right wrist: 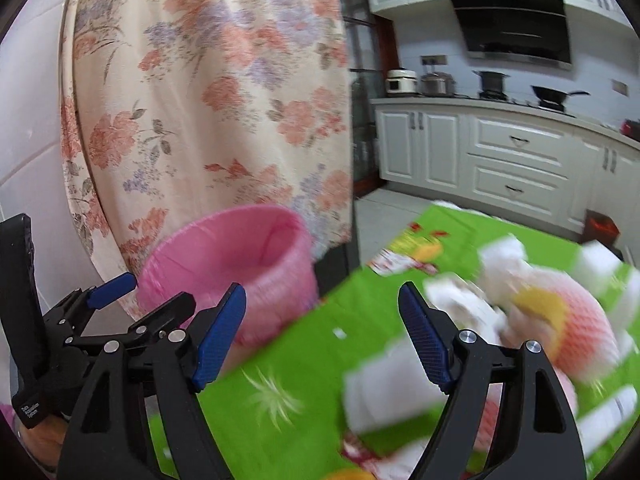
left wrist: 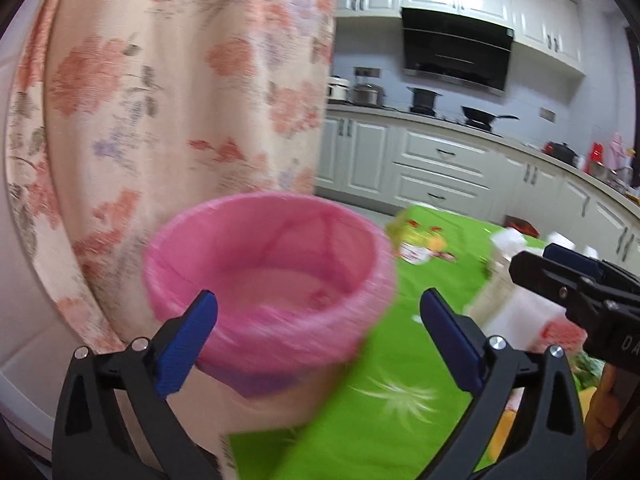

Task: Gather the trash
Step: 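Grasp the zigzag cloth with the right tool while the left tool grasps the yellow sponge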

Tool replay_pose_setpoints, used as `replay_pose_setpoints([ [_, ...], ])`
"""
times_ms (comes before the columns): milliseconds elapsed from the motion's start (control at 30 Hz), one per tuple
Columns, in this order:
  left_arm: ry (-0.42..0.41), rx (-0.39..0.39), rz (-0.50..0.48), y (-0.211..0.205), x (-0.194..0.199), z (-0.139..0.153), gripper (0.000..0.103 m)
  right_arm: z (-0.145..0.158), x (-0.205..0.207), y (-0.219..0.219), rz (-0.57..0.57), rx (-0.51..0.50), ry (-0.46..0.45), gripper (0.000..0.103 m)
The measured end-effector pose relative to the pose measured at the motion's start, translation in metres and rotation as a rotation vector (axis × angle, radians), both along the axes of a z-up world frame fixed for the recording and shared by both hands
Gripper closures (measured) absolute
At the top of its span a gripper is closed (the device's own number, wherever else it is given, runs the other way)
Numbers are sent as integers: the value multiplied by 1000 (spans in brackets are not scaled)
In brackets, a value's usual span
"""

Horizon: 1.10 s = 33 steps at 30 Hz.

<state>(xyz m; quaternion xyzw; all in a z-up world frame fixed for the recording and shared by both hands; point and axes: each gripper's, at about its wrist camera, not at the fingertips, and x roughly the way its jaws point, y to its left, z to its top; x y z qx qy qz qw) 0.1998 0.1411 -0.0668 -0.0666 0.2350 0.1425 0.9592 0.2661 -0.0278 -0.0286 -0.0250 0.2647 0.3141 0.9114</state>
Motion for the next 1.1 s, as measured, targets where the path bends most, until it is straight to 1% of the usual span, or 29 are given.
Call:
replay_pose_setpoints([
  [100, 22, -8, -49, -24, 3, -8, 5, -7, -10, -28, -41, -12, 8, 28],
  [200, 32, 0, -97, -50, 5, -13, 5, -14, -18, -60, -101, -22, 22, 28],
  [400, 57, 30, -216, -104, 7, -22, 5, -35, -21, -123, -240, -31, 72, 28],
  [567, 83, 33, -294, -137, 6, -32, 5, -49, -22, -159, -321, -66, 95, 28],
  [767, 92, 40, -368, -164, 5, -39, 5, -68, -20, -186, -389, -85, 153, 28],
  [833, 100, 38, -382, -169, 5, -43, 5, -70, -19, -191, -393, -70, 166, 28],
  [900, 109, 40, -397, -174, 5, -47, 5, -71, -16, -188, -402, -99, 176, 28],
  [967, 114, 46, -404, -178, 4, -50, 5, -76, -13, -186, -395, -130, 210, 29],
  [1067, 119, 48, -416, -180, 3, -52, 5, -80, -11, -186, -382, -140, 234, 29],
  [1100, 123, 48, -420, -182, 3, -54, 5, -81, -11, -185, -377, -147, 241, 31],
])
